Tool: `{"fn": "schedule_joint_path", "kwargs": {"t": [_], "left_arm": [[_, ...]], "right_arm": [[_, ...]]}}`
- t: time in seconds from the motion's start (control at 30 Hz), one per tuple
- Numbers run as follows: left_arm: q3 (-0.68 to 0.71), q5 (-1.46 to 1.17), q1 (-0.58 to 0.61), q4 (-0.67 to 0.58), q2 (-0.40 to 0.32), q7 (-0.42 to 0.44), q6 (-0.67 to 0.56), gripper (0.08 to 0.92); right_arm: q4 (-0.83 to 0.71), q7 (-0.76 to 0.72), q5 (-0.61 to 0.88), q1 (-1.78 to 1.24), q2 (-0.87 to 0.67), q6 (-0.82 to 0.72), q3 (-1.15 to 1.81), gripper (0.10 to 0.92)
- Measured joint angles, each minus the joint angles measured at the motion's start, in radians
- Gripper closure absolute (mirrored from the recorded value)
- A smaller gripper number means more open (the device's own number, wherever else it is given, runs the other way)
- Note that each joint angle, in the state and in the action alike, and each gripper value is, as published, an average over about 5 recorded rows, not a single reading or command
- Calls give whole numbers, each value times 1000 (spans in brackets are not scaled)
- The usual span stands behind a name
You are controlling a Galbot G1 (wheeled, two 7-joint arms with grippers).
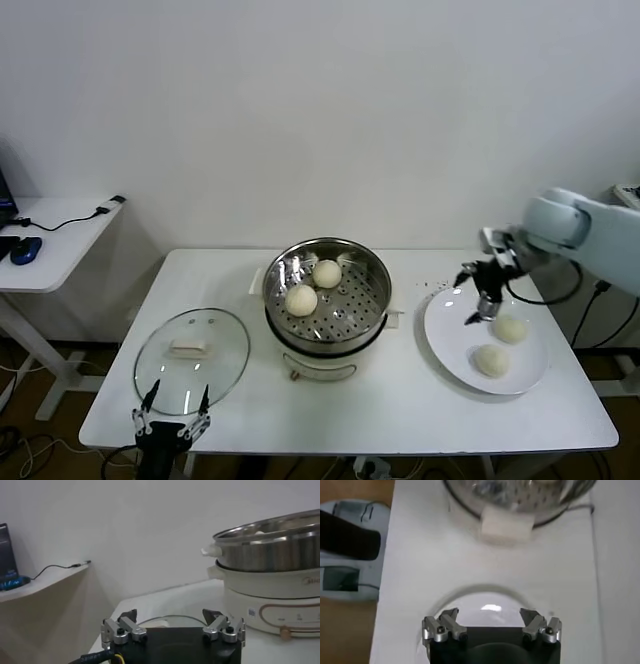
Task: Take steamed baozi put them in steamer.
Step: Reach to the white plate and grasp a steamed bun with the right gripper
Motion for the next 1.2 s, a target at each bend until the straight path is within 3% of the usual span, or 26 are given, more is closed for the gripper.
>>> {"fn": "schedule_joint_path", "kwargs": {"t": [0.53, 1.2], "left_arm": [[-3, 13, 8, -1, -14, 1, 4, 177], [-8, 26, -1, 16, -25, 0, 1, 177]], "right_arm": [[-131, -17, -299, -440, -53, 41, 338, 203], [-223, -20, -359, -539, 62, 36, 417, 203]]}}
